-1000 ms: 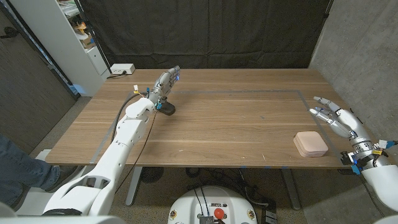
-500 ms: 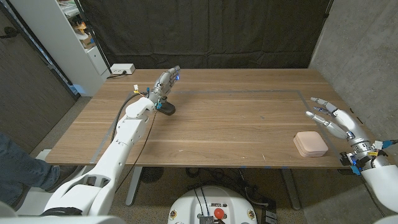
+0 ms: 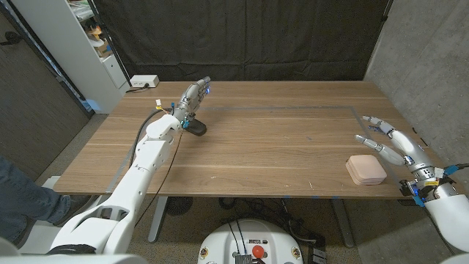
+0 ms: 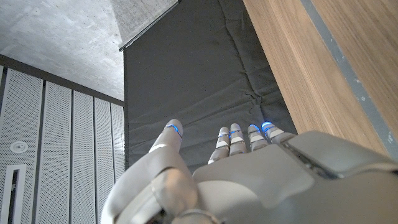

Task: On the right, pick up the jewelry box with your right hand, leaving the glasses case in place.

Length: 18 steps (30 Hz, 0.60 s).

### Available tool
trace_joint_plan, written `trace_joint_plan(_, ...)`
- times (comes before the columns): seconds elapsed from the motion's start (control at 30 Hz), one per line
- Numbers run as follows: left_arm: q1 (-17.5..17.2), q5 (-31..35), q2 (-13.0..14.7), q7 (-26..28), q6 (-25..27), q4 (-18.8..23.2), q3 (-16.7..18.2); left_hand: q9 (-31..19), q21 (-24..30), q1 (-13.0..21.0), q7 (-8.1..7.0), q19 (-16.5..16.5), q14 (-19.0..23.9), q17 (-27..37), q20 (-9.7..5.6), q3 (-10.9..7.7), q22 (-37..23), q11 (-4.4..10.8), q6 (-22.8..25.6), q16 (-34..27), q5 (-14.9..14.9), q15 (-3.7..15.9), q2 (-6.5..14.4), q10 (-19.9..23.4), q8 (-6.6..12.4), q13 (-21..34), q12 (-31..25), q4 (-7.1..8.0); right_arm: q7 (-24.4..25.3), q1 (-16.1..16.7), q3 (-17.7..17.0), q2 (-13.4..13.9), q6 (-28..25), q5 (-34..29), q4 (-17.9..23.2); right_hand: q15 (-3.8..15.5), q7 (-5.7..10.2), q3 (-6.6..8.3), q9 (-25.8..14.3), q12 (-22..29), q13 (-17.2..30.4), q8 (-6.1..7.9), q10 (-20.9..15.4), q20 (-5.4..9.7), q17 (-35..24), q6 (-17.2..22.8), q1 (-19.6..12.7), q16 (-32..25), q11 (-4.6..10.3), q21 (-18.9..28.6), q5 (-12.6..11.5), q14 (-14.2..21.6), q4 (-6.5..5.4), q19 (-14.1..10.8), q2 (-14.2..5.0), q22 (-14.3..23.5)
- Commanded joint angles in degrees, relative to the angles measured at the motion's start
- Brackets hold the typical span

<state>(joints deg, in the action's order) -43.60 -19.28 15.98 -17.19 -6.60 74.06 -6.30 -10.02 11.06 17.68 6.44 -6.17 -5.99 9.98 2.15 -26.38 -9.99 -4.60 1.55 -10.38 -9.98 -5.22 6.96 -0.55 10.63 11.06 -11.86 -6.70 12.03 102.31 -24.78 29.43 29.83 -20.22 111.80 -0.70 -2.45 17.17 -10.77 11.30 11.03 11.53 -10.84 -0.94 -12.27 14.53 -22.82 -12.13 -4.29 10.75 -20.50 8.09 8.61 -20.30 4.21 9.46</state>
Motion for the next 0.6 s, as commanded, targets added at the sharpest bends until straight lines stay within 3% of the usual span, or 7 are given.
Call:
trace_joint_plan(0.03, -0.1, -0.4, 0.3, -0.4, -0.1, 0.1, 0.3, -0.2, 0.3, 0.2, 0.21, -0.2, -0.4, 0.3, 0.40, -0.30, -0.3, -0.30, 0.2, -0.2, -0.3, -0.32, 0.3, 0.2, 0.00, 0.1, -0.3, -0.26, 0.7, 1.0, -0.5, 0.6, -1.4, -5.2, 1.5, 0.08, 0.59, 0.16, -0.3, 0.1, 0.3, 0.17, 0.2, 0.26, 0.0, 0.3, -0.6, 0.2, 0.25, -0.2, -0.6, -0.2, 0.26, 0.1, 0.08, 0.2)
trace_joint_plan(0.6, 0.2, -0.4, -0.1, -0.7, -0.6, -0.9, 0.4, -0.2, 0.3, 0.2, 0.25, -0.2, -0.4, 0.3, 0.44, -0.31, -0.3, -0.22, 0.2, -0.2, -0.3, -0.33, 0.3, 0.2, 0.00, 0.1, -0.3, -0.25, 0.4, 2.6, -2.2, 1.2, -3.4, -9.7, 3.4, 0.08, 1.08, 0.06, -0.4, 0.0, 0.3, 0.15, 0.5, 0.13, 0.0, 0.3, -1.1, 0.3, 0.63, -0.2, -1.0, -0.5, 0.38, 0.5, 0.67, 0.2)
